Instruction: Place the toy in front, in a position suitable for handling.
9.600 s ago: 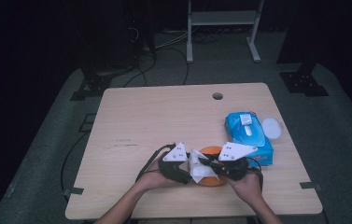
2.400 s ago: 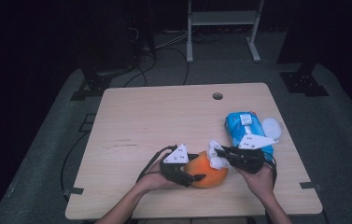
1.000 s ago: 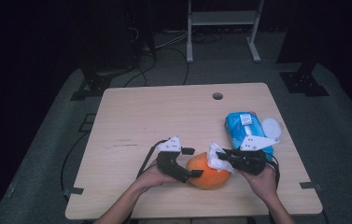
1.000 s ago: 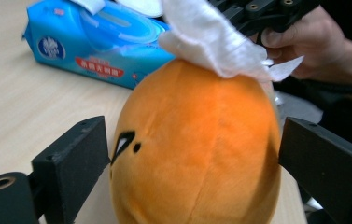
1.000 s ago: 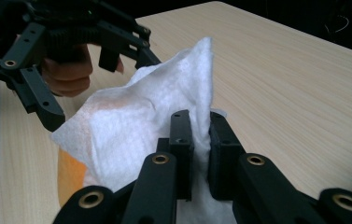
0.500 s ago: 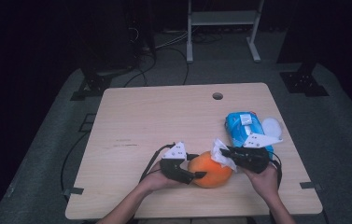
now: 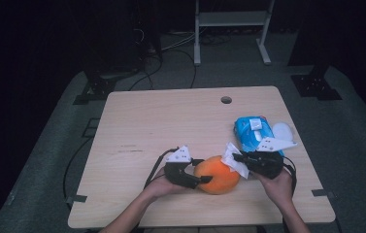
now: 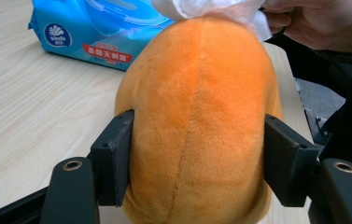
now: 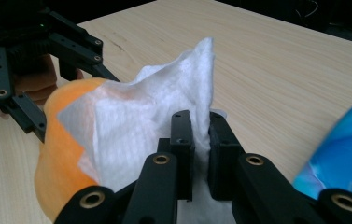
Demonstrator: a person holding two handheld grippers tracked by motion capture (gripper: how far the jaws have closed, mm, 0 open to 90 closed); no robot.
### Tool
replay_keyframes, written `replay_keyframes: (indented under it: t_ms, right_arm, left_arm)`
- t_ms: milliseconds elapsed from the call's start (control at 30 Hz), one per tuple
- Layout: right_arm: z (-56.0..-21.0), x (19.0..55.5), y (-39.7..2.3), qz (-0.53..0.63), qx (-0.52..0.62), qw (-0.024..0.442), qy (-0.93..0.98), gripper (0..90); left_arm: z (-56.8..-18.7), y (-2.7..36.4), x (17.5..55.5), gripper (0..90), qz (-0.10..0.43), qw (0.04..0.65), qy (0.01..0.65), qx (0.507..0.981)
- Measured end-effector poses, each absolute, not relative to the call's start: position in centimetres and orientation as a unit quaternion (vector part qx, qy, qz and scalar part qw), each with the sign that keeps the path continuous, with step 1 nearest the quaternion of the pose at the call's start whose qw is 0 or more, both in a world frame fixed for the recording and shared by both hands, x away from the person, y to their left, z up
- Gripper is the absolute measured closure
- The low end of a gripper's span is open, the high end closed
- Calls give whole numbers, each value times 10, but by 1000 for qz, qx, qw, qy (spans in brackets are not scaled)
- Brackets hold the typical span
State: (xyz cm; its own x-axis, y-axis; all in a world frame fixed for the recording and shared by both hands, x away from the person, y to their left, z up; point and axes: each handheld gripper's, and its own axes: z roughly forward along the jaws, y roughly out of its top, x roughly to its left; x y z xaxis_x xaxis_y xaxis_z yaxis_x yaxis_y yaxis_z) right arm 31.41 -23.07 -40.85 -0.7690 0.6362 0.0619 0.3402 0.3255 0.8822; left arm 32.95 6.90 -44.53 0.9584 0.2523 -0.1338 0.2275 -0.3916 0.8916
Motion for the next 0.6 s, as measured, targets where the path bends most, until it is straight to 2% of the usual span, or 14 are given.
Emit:
replay_keyframes:
  t_ms: [200, 267, 600]
  right_arm:
    - [-402, 306, -209, 518, 269, 135, 801, 819]
    - [-399, 304, -204, 514, 258, 143, 805, 819]
    - [-410, 315, -230, 479, 304, 159, 808, 819]
  left_arm:
    - [-442, 64, 323, 336, 32, 526, 128, 840]
    - [-442, 65, 324, 338, 31, 527, 128, 839]
    - [-443, 67, 326, 340, 23, 534, 135, 834]
